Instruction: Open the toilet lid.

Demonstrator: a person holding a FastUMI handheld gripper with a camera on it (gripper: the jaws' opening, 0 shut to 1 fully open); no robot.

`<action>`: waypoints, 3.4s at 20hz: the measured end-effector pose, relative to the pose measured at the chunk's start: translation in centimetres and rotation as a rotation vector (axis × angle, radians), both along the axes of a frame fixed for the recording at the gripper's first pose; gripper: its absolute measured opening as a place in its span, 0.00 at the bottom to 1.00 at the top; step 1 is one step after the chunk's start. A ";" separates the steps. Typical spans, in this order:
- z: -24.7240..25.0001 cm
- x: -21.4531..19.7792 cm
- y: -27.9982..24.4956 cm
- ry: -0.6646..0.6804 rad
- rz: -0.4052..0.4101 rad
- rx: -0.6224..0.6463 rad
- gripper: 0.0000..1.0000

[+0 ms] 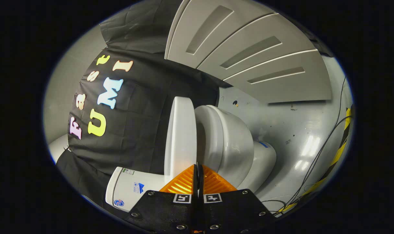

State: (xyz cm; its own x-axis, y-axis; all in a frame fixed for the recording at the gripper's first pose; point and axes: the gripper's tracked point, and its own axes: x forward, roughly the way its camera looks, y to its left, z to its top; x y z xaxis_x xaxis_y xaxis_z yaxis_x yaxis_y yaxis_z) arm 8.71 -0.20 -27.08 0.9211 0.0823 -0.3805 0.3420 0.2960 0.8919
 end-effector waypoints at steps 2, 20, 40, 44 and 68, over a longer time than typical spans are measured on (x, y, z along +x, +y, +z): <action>0.9 0.2 0.0 -0.005 -0.001 -0.014 0.00; 8.4 0.8 1.7 -0.043 0.053 -0.193 0.00; 16.5 1.4 6.6 -0.069 0.147 -0.544 0.00; 17.8 1.5 8.1 -0.068 0.166 -0.611 0.00; 24.2 2.6 18.5 -0.144 0.313 -1.100 0.00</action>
